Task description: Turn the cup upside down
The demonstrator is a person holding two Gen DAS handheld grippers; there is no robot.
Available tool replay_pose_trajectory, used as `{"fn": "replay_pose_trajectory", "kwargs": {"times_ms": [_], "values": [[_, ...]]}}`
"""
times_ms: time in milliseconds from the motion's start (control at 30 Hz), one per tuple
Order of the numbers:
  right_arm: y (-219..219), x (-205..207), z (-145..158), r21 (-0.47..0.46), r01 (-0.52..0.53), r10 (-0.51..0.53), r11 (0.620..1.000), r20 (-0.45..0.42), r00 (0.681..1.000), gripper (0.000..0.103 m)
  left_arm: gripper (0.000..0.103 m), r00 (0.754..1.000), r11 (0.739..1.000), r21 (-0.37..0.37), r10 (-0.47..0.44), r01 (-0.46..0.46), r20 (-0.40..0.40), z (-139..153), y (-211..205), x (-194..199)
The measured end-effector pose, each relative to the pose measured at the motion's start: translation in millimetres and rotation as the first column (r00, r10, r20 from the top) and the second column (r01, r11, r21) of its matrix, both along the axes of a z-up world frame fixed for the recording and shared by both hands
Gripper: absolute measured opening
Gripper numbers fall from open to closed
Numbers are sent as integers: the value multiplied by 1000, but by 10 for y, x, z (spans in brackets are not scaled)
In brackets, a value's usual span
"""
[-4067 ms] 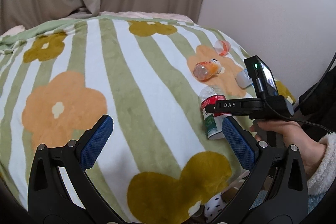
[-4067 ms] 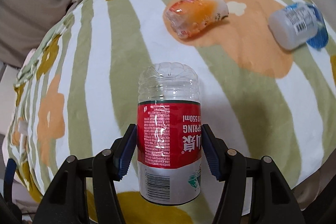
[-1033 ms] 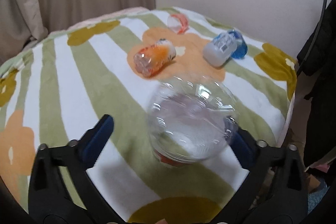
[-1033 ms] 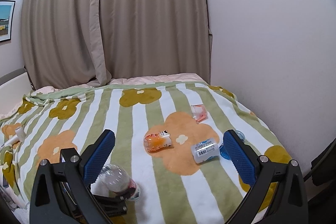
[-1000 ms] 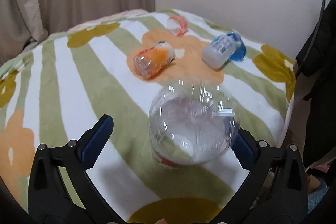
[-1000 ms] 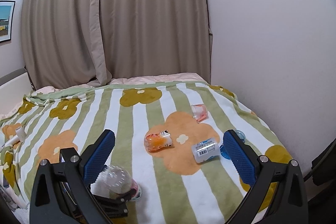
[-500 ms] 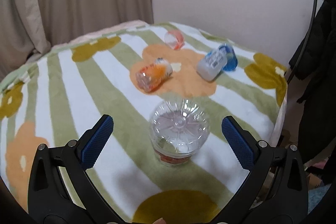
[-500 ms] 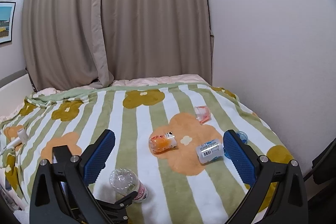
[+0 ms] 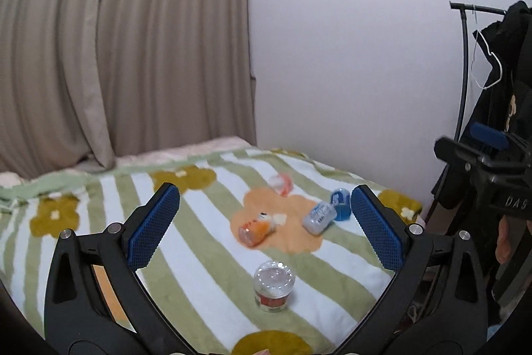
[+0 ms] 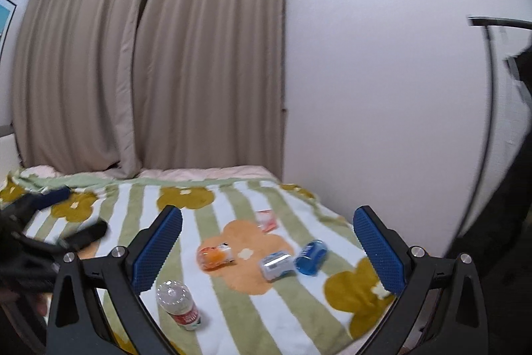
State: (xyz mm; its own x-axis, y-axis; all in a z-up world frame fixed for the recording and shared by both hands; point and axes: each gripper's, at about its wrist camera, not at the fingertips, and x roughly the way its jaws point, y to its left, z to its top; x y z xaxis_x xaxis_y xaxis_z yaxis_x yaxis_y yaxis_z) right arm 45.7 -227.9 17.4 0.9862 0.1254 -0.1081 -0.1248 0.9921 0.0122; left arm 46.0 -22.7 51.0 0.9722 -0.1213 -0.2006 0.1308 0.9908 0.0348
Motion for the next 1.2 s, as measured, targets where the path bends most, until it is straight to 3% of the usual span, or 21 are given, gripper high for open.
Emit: {"fn": "replay_pose_trajectory", "kwargs": {"times_ms": [200,433,1200], "values": [[-73,-147,-190,15,43,-43,999,-20,999,103,103,1000,999,-41,3,-3,11,-69,-22,-175],[-109,-230,-217,-1,111,-111,994,20,994,103,103,999,1000,-25,9,-8,33,-74,-55,-249],[-185,-248,-219,25,121,-121,992,18,992,103,103,999,1000,-17,-5,5,39,-111,-118,-248]]}}
